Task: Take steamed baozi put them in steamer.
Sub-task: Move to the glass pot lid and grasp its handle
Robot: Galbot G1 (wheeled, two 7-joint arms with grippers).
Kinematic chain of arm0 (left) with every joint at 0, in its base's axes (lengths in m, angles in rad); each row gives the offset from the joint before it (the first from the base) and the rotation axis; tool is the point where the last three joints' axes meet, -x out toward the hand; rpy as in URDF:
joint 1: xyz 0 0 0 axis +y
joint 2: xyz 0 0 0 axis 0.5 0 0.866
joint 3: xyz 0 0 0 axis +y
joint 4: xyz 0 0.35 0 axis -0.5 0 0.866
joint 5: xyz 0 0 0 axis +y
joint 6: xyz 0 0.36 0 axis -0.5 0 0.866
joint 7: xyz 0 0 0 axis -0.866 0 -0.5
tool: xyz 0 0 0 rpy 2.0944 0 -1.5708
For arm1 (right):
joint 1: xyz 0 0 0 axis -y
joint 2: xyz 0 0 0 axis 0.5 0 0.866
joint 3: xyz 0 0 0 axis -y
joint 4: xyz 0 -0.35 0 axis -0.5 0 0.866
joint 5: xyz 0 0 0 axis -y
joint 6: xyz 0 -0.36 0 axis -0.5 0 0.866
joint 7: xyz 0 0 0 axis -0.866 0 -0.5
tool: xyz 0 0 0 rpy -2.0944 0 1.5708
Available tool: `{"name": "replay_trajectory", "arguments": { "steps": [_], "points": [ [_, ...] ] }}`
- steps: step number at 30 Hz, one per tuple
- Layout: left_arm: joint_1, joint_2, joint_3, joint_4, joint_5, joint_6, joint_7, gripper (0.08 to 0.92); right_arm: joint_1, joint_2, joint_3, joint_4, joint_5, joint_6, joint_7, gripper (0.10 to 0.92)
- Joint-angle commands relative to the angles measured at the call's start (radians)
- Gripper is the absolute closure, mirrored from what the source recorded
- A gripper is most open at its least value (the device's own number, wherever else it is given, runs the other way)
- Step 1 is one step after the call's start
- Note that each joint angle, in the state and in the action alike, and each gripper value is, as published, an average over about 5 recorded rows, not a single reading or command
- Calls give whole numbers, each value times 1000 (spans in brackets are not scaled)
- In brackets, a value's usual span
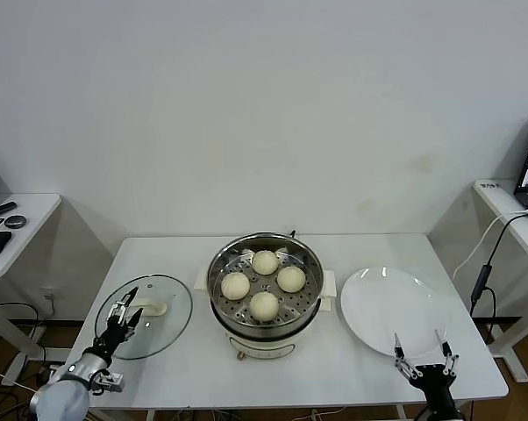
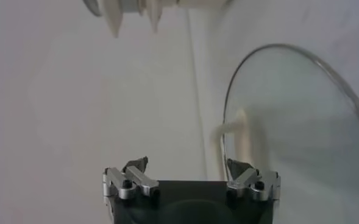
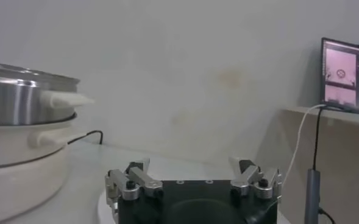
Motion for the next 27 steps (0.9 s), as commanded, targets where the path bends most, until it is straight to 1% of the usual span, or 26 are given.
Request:
{"name": "replay_trajectory", "arguments": {
  "steps": [1, 10, 13, 16, 22, 27],
  "points": [
    [-116, 9, 30, 118, 32, -1, 0, 177, -7, 5, 1, 2, -7, -1, 0, 203],
    [-168, 4, 37, 183, 40, 4, -5, 179, -7, 9, -1, -5, -28, 0, -5, 203],
    [-170, -3, 38, 190, 42, 4, -10, 207, -8, 9, -4, -9, -33, 2, -7, 203],
    [-169, -8, 37, 191, 42, 5, -12, 279, -8, 11, -8, -14, -37, 7, -7, 203],
    [-175, -13, 38, 211, 39, 6, -16, 452, -5, 13, -25, -6, -20, 4, 1, 203],
    [-165, -17, 33, 214, 25, 6, -38, 599, -3, 13, -36, 1, -25, -3, 0, 203]
  ]
}}
